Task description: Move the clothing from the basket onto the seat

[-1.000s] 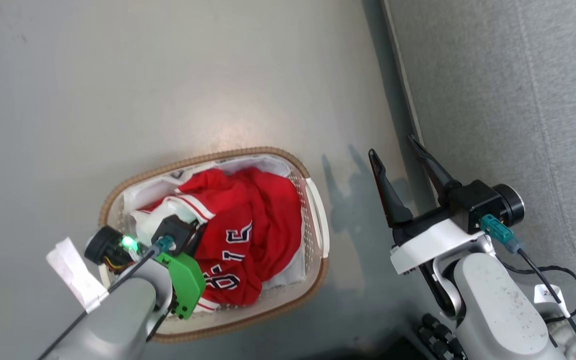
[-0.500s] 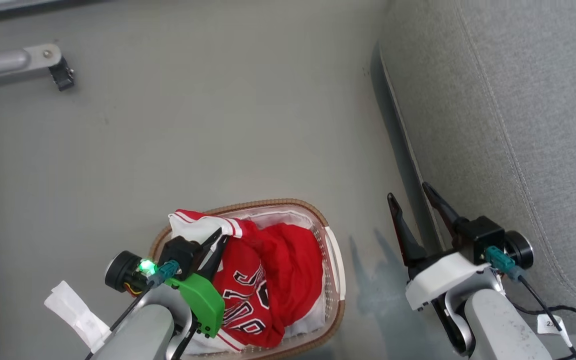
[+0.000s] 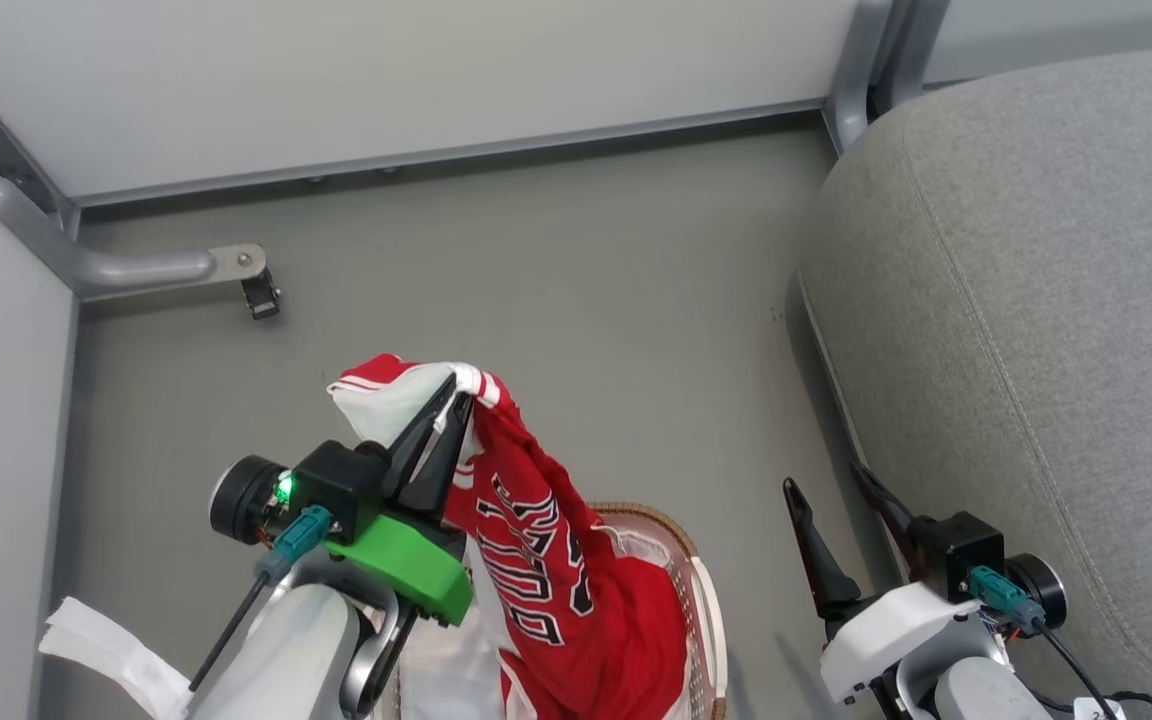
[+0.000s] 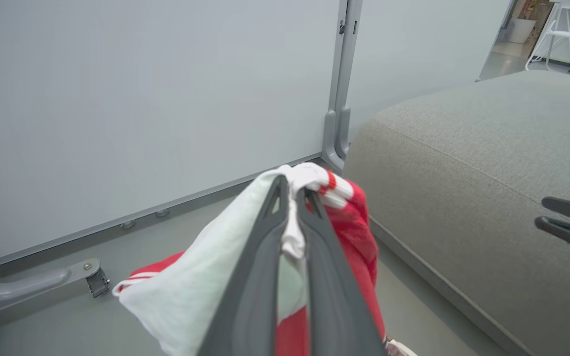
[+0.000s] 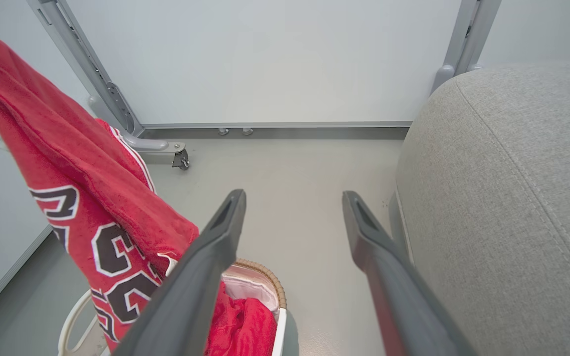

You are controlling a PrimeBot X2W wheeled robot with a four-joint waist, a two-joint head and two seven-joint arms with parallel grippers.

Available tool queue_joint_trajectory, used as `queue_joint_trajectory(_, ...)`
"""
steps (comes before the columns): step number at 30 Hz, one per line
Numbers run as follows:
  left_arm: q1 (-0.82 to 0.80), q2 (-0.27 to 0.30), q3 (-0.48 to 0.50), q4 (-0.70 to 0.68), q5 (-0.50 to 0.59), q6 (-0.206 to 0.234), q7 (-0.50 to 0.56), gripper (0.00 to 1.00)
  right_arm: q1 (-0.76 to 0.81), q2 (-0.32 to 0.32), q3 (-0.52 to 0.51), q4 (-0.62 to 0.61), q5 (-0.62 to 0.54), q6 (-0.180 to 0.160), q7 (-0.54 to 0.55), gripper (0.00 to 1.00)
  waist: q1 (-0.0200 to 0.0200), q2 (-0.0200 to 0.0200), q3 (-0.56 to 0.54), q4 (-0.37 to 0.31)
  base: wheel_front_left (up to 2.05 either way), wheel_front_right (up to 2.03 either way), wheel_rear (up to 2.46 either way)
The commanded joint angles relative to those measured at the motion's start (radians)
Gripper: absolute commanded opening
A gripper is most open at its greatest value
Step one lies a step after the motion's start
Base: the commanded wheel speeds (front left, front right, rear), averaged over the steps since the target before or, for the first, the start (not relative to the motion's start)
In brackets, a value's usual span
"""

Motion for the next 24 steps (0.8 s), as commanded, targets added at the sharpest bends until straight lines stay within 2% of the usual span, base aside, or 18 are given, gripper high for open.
queue_joint_trajectory(1,0.007,-0.006,0.015,-0.027,0.008,0.001,-0.001,0.00,0.018,-0.004,0.002,0.003,0.005,-0.001,-0.004,1.00,0.0001,0.0000,-0.076,0.035,0.00,0.00,0.00)
queue_joint_trajectory(8,-0.064,-0.008,0.066,-0.140,0.019,0.001,-0.001,0.00,0.043,-0.004,0.020,0.014,0.022,-0.001,-0.004,1.00,0.0001,0.0000,-0.116,0.031,0.00,0.00,0.00)
queue_joint_trajectory(15,-0.120,-0.021,0.085,-0.171,0.018,0.001,-0.001,0.00,0.045,-0.004,0.069,0.013,0.041,-0.001,-0.004,1.00,0.0001,0.0000,-0.135,0.028,0.00,0.00,0.00)
queue_joint_trajectory(19,-0.128,-0.029,0.085,-0.170,0.024,0.001,-0.001,0.00,-0.004,-0.003,0.175,-0.038,0.057,-0.001,-0.004,1.00,0.0001,0.0000,-0.133,0.030,0.00,0.00,0.00)
queue_joint_trajectory(24,-0.131,-0.038,0.070,-0.174,0.023,0.001,-0.001,0.00,-0.122,-0.005,0.369,-0.116,0.061,-0.001,-0.003,1.00,0.0001,0.0000,-0.122,0.049,0.00,0.00,0.00)
